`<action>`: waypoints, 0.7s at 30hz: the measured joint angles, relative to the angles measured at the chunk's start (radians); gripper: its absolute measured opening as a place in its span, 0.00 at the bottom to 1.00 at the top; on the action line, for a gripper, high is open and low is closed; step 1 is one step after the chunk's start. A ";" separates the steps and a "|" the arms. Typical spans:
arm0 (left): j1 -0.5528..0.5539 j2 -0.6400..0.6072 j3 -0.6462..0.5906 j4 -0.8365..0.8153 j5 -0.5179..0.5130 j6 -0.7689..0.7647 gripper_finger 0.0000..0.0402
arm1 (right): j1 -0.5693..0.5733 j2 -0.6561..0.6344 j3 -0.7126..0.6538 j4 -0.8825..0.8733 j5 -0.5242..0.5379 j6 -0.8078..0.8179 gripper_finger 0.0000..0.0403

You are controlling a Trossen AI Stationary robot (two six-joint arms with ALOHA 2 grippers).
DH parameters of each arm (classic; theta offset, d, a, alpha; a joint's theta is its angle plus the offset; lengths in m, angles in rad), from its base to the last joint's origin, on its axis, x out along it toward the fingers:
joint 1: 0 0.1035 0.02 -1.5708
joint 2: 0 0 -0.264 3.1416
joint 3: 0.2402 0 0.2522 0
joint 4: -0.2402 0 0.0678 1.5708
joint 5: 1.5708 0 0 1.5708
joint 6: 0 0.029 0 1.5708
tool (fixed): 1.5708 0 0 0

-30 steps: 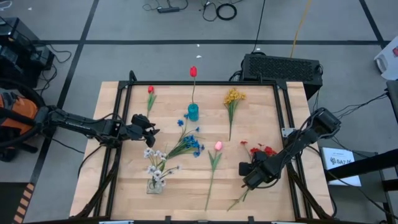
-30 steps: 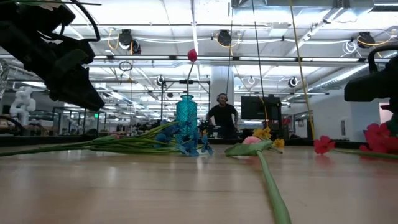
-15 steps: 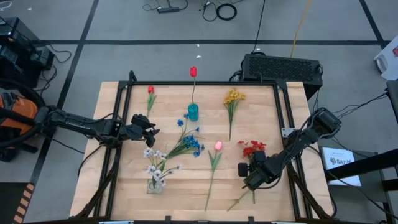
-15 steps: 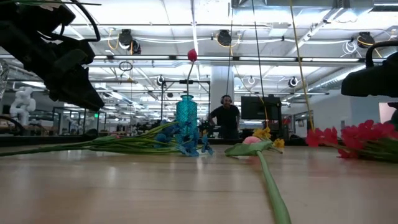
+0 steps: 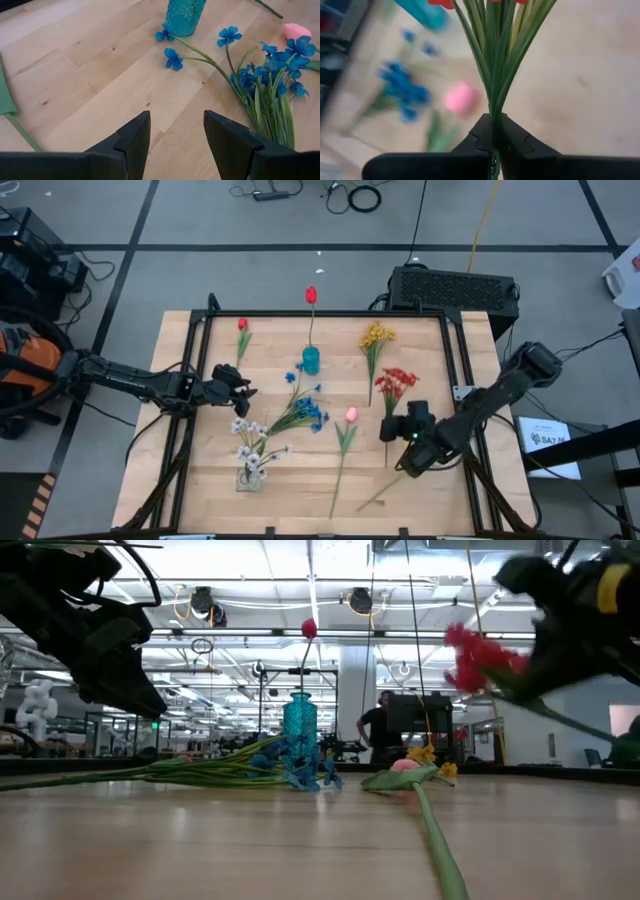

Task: Sort flowers into vase by color
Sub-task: Put the orange flowers into the blue flower vase

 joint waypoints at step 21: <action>0.000 0.000 0.000 0.077 -0.049 0.056 0.48 | -0.166 -0.089 0.004 0.017 0.501 -0.681 0.01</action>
